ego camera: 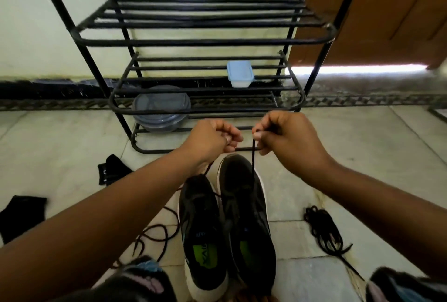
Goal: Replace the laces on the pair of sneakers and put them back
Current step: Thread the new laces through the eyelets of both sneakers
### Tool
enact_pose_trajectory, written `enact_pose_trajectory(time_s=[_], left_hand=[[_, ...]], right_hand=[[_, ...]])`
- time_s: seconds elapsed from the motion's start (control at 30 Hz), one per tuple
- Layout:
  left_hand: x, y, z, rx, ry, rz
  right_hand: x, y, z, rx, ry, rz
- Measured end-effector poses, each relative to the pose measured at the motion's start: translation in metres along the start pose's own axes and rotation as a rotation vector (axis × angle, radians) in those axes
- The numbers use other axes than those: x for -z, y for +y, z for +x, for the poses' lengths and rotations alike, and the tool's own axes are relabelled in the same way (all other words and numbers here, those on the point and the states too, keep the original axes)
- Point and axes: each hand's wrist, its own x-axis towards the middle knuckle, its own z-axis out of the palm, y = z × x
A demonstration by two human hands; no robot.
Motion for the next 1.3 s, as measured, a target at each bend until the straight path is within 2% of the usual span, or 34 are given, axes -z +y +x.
enact_pose_trajectory(time_s=[0.13,0.37,0.57,0.73,0.97,1.07,1.2,1.3], left_hand=[[0.01,0.052,-0.016,-0.2,0.058,0.015],[0.028,0.138,-0.062,-0.427,0.14,0.084],[0.037,0.194,-0.109,-0.588,0.276,0.1],[0.04,0.231,-0.132,-0.654,0.344,0.103],[0.016,0.241,-0.123,-0.708,0.384,-0.049],[0.005,0.236,-0.118,-0.83,0.42,-0.061],[-0.001,0.238,-0.122,-1.108,0.398,0.044],[-0.004,0.237,-0.114,-1.112,0.372,0.092]], right_hand=[[0.024,-0.052,0.005,0.107,-0.022,-0.073],[0.072,-0.129,-0.001,0.174,0.09,-0.14],[0.117,-0.196,-0.025,0.179,0.289,0.098],[0.13,-0.241,-0.031,0.248,0.368,0.041],[0.122,-0.234,-0.017,0.178,0.419,0.197],[0.115,-0.217,-0.011,0.171,0.445,0.253],[0.11,-0.196,0.001,0.154,0.46,0.215],[0.109,-0.186,0.012,0.154,0.48,0.206]])
